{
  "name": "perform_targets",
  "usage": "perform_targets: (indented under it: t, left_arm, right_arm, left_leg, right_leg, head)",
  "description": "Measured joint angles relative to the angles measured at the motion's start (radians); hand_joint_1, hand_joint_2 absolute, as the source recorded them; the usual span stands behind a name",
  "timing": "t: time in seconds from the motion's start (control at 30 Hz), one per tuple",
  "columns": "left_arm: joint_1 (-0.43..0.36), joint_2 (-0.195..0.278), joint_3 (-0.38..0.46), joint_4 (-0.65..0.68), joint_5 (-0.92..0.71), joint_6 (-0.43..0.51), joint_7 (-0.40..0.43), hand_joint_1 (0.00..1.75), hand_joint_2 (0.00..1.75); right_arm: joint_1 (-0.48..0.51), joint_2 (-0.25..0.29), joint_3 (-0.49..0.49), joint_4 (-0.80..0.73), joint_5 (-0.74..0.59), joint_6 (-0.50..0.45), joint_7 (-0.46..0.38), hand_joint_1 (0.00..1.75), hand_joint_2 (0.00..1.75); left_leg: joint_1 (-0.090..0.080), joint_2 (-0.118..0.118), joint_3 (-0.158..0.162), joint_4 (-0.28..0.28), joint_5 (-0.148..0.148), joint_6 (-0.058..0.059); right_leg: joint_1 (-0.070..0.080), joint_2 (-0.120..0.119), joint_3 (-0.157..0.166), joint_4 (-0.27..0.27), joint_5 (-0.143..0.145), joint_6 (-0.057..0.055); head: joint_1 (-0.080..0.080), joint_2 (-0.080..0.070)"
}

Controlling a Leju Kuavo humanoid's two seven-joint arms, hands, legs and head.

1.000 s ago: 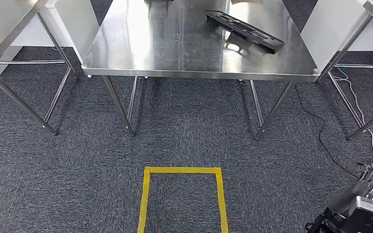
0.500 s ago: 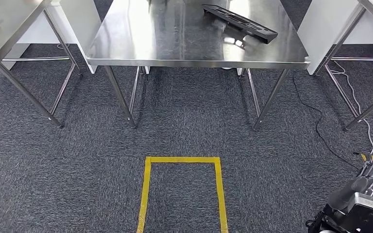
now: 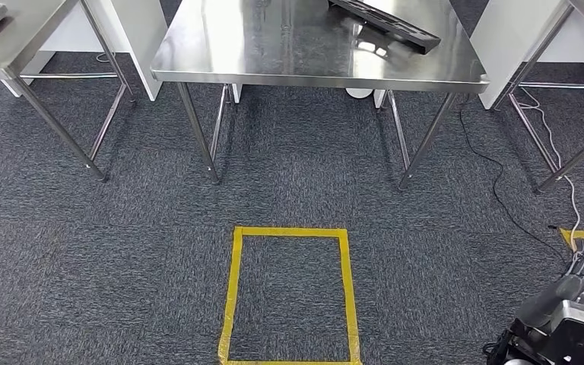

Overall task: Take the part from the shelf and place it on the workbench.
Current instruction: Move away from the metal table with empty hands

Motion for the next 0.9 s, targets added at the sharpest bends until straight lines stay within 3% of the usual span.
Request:
perform_targets:
  t: [0.07, 0.13, 0.17, 0.2, 0.27, 0.3, 0.33, 0.37, 0.4, 0.47, 0.5, 0.57, 0.63, 0.67, 0.73, 0.8, 0.83, 0.9]
  left_arm:
    - [0.000, 0.000, 0.000, 0.000, -0.001, 0.004, 0.002, 0.00, 0.00]
    - [0.002, 0.000, 0.000, 0.000, -0.001, 0.008, 0.005, 0.00, 0.00]
    - [0.002, 0.000, 0.000, 0.000, -0.001, 0.009, 0.006, 0.00, 0.00]
    - [0.003, 0.001, 0.000, 0.000, -0.001, 0.010, 0.008, 0.00, 0.00]
    - [0.003, 0.000, 0.000, 0.000, -0.002, 0.010, 0.010, 0.00, 0.00]
    - [0.003, 0.000, 0.000, 0.000, -0.003, 0.010, 0.011, 0.00, 0.00]
    - [0.003, 0.000, 0.000, 0.000, -0.005, 0.009, 0.011, 0.00, 0.00]
    - [0.002, 0.000, -0.001, 0.000, -0.008, 0.008, 0.011, 0.00, 0.00]
    - [0.002, 0.000, -0.001, 0.000, -0.012, 0.006, 0.011, 0.00, 0.00]
    - [0.002, 0.001, -0.004, 0.000, -0.022, 0.003, 0.012, 0.00, 0.00]
    - [0.001, 0.001, -0.008, 0.000, -0.028, 0.001, 0.012, 0.00, 0.00]
    - [-0.001, 0.002, -0.017, 0.000, -0.037, -0.003, 0.012, 0.00, 0.00]
    - [-0.001, 0.000, -0.024, 0.000, -0.042, -0.006, 0.012, 0.00, 0.00]
    - [-0.001, -0.001, -0.025, 0.000, -0.043, -0.007, 0.012, 0.00, 0.00]
    - [0.000, -0.003, -0.028, 0.000, -0.046, -0.007, 0.013, 0.00, 0.00]
    - [0.001, -0.002, -0.031, 0.000, -0.049, -0.007, 0.013, 0.00, 0.00]
    - [0.001, -0.003, -0.033, 0.000, -0.051, -0.007, 0.014, 0.00, 0.00]
    - [0.000, -0.004, -0.034, 0.000, -0.054, -0.007, 0.015, 0.00, 0.00]
  right_arm:
    - [-0.003, 0.000, -0.001, 0.002, 0.000, 0.002, -0.001, 0.00, 0.00]
    - [-0.003, 0.000, -0.003, 0.005, 0.000, 0.003, -0.002, 0.00, 0.00]
    - [-0.003, 0.000, -0.004, 0.006, 0.000, 0.003, -0.001, 0.00, 0.00]
    - [-0.003, 0.000, -0.006, 0.008, 0.000, 0.003, -0.001, 0.00, 0.00]
    - [-0.002, 0.001, -0.011, 0.008, -0.001, 0.003, -0.001, 0.00, 0.00]
    - [0.000, 0.001, -0.017, 0.008, -0.003, 0.003, -0.001, 0.00, 0.00]
    - [0.003, 0.001, -0.023, 0.008, -0.006, 0.003, -0.001, 0.00, 0.00]
    - [0.007, 0.001, -0.030, 0.008, -0.010, 0.003, -0.001, 0.00, 0.00]
    - [0.011, 0.001, -0.038, 0.008, -0.016, 0.003, -0.001, 0.00, 0.00]
    - [0.022, 0.002, -0.053, 0.007, -0.027, 0.003, -0.002, 0.00, 0.00]
    - [0.027, 0.002, -0.061, 0.006, -0.032, 0.003, -0.004, 0.00, 0.00]
    - [0.038, 0.002, -0.073, 0.002, -0.038, 0.003, -0.010, 0.00, 0.00]
    - [0.050, 0.002, -0.083, -0.002, -0.044, 0.003, -0.015, 0.00, 0.00]
    - [0.057, 0.002, -0.088, -0.002, -0.047, 0.003, -0.017, 0.00, 0.00]
    - [0.067, 0.001, -0.100, -0.003, -0.054, 0.003, -0.018, 0.00, 0.00]
    - [0.074, 0.001, -0.111, -0.003, -0.062, 0.003, -0.017, 0.00, 0.00]
    - [0.078, 0.001, -0.115, -0.003, -0.066, 0.003, -0.017, 0.00, 0.00]
    - [0.085, 0.001, -0.124, -0.003, -0.074, 0.003, -0.017, 0.00, 0.00]
  left_leg:
    - [-0.002, 0.001, -0.006, -0.001, 0.019, -0.011]
    - [-0.001, -0.001, -0.013, 0.001, 0.022, -0.023]
    - [0.001, -0.004, -0.020, 0.018, -0.003, -0.029]
    - [0.003, -0.006, -0.031, 0.052, -0.046, -0.034]
    - [0.006, -0.007, -0.056, 0.172, -0.157, -0.041]
    - [0.007, -0.007, -0.065, 0.236, -0.191, -0.044]
    - [0.007, -0.007, -0.064, 0.283, -0.199, -0.045]
    - [0.007, -0.007, -0.051, 0.301, -0.182, -0.045]
    - [0.007, -0.007, -0.021, 0.282, -0.152, -0.042]
    - [0.005, -0.009, 0.076, 0.166, -0.114, -0.031]
    - [0.003, -0.010, 0.124, 0.097, -0.117, -0.025]
    - [-0.004, -0.011, 0.173, 0.017, -0.134, -0.015]
    - [-0.005, -0.007, 0.165, -0.007, -0.127, -0.004]
    - [-0.003, -0.006, 0.157, -0.016, -0.118, 0.003]
    - [0.001, 0.000, 0.133, -0.027, -0.094, 0.015]
    - [0.000, 0.003, 0.100, -0.026, -0.067, 0.017]
    - [0.001, 0.004, 0.081, -0.026, -0.053, 0.015]
    - [0.003, 0.008, 0.045, -0.022, -0.024, 0.008]
  right_leg:
    - [0.007, 0.003, 0.033, -0.069, -0.013, -0.014]
    - [0.002, 0.002, 0.015, -0.069, -0.001, -0.030]
    - [-0.001, 0.000, 0.007, -0.068, 0.007, -0.041]
    - [-0.005, -0.001, -0.002, -0.068, 0.018, -0.052]
    - [-0.002, -0.004, -0.023, -0.066, 0.040, -0.067]
    - [0.000, -0.005, -0.035, -0.064, 0.051, -0.070]
    - [0.002, -0.005, -0.051, -0.060, 0.062, -0.070]
    - [0.003, -0.006, -0.067, -0.055, 0.071, -0.069]
    - [0.004, -0.006, -0.084, -0.048, 0.079, -0.067]
    - [0.006, -0.006, -0.110, -0.032, 0.090, -0.061]
    - [0.007, -0.006, -0.119, -0.026, 0.095, -0.055]
    - [0.006, -0.009, -0.132, -0.020, 0.111, -0.042]
    - [0.005, -0.009, -0.142, -0.017, 0.123, -0.028]
    - [0.007, -0.006, -0.152, -0.005, 0.109, -0.026]
    - [0.007, -0.001, -0.179, 0.067, 0.033, -0.035]
    - [0.003, 0.001, -0.202, 0.186, -0.049, -0.037]
    - [0.000, 0.001, -0.204, 0.237, -0.060, -0.028]
    - [-0.009, 0.001, -0.173, 0.264, -0.018, 0.004]
  head:
    - [-0.002, 0.000]
    - [-0.003, 0.000]
    - [-0.005, 0.000]
    - [-0.007, 0.000]
    - [-0.010, 0.000]
    - [-0.011, 0.000]
    - [-0.011, 0.000]
    - [-0.011, 0.000]
    - [-0.011, 0.000]
    - [-0.012, 0.000]
    - [-0.011, 0.000]
    - [-0.011, 0.000]
    - [-0.011, 0.000]
    - [-0.009, 0.000]
    - [-0.002, 0.000]
    - [0.003, 0.000]
    - [0.004, 0.000]
    - [0.005, 0.000]
